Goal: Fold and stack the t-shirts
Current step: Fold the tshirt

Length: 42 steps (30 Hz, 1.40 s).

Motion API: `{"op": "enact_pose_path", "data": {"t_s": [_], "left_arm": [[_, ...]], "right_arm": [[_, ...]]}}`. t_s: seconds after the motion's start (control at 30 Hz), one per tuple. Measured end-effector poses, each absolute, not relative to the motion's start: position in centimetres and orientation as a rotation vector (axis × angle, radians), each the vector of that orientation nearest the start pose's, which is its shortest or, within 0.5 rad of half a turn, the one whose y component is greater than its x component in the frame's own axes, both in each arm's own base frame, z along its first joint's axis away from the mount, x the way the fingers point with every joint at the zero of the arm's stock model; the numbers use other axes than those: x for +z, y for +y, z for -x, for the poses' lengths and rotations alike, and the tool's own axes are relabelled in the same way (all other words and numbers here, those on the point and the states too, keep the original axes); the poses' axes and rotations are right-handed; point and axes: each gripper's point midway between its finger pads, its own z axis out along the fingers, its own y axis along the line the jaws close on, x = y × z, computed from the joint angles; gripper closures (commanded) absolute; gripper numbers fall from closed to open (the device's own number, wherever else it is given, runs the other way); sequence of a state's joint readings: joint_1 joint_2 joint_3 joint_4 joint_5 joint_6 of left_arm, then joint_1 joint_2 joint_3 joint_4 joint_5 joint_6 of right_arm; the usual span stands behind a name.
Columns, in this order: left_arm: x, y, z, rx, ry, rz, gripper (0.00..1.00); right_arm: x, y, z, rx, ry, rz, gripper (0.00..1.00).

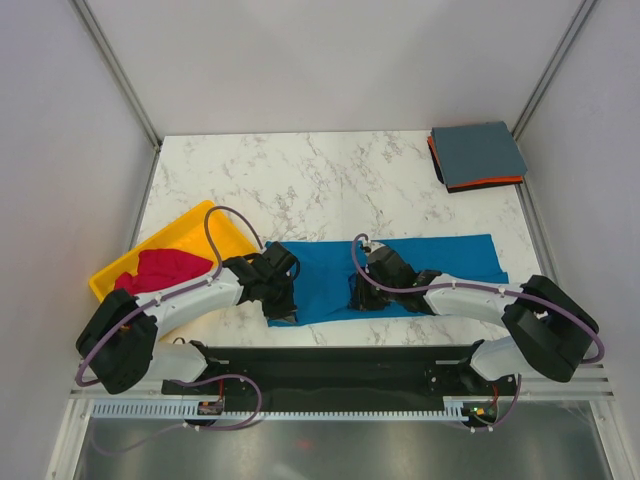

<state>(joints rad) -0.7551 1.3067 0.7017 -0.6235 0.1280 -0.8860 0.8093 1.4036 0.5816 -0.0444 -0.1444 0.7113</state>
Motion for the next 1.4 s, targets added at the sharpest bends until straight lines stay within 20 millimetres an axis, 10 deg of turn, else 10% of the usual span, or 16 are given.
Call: {"op": "enact_pose_path", "data": {"t_s": [0.8, 1.03, 1.4], "left_arm": [[4.1, -20.9, -14.2, -0.505, 2.954, 0.161, 0.98], [4.5, -21.1, -14.5, -0.516, 2.944, 0.158, 0.98], [5.9, -21.8, -16.0, -0.550, 2.898, 0.174, 0.98]], "right_arm": [[2.4, 27.3, -19.0, 0.788, 2.594, 0.249, 0.73], [3.1, 28.1, -19.3, 0.820, 2.575, 0.283, 0.99], [4.7, 29.0, -19.9, 0.863, 2.544, 0.268, 1.00]]}}
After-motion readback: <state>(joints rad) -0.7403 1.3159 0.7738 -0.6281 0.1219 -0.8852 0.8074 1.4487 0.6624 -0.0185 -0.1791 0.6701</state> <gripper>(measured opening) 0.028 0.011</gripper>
